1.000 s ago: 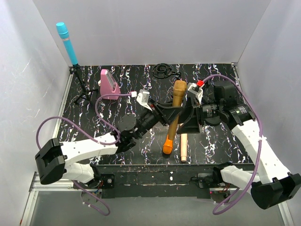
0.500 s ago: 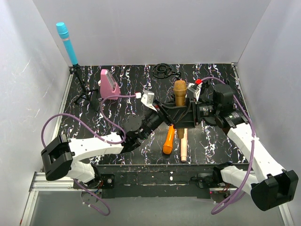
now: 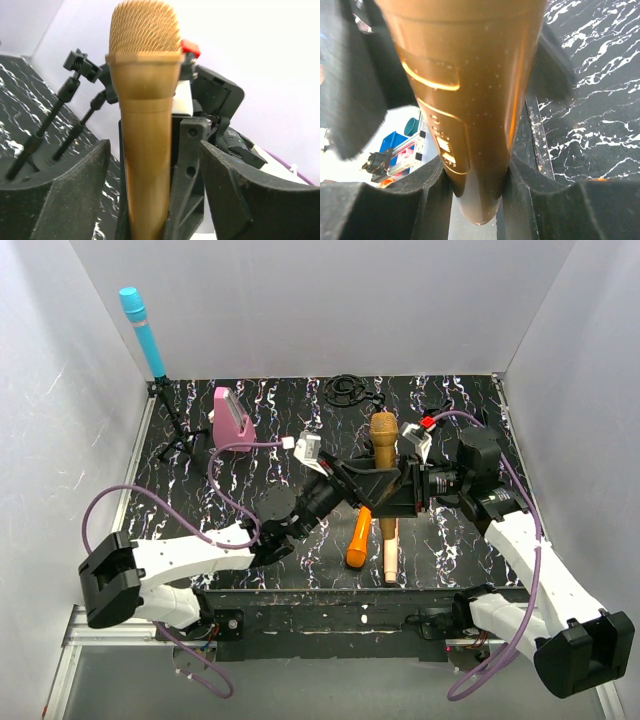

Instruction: Attach the microphones to the stand

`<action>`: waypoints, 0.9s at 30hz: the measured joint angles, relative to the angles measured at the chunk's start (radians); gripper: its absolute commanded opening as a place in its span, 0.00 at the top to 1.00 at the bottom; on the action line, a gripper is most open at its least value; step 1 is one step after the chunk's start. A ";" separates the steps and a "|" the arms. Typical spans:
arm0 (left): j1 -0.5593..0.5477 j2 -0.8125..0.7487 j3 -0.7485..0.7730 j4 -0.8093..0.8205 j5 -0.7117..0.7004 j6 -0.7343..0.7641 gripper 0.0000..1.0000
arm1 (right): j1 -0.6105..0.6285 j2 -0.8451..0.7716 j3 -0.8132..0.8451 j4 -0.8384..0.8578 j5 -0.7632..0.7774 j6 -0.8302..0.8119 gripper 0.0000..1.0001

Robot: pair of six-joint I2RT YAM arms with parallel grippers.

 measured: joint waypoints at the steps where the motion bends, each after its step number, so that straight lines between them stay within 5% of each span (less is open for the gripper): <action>1: 0.000 -0.022 0.000 -0.033 0.001 -0.019 0.11 | -0.006 -0.002 0.001 -0.032 -0.005 -0.034 0.99; 8: 0.005 -0.199 0.056 -0.278 0.035 -0.070 0.02 | -0.023 -0.019 0.027 -0.294 -0.002 -0.321 0.99; 18: 0.019 -0.171 0.203 -0.631 0.092 -0.100 0.02 | -0.023 -0.028 0.056 -0.433 -0.023 -0.477 0.99; 27: 0.043 -0.048 0.338 -0.782 0.167 -0.092 0.28 | -0.022 -0.028 0.064 -0.510 -0.023 -0.563 0.99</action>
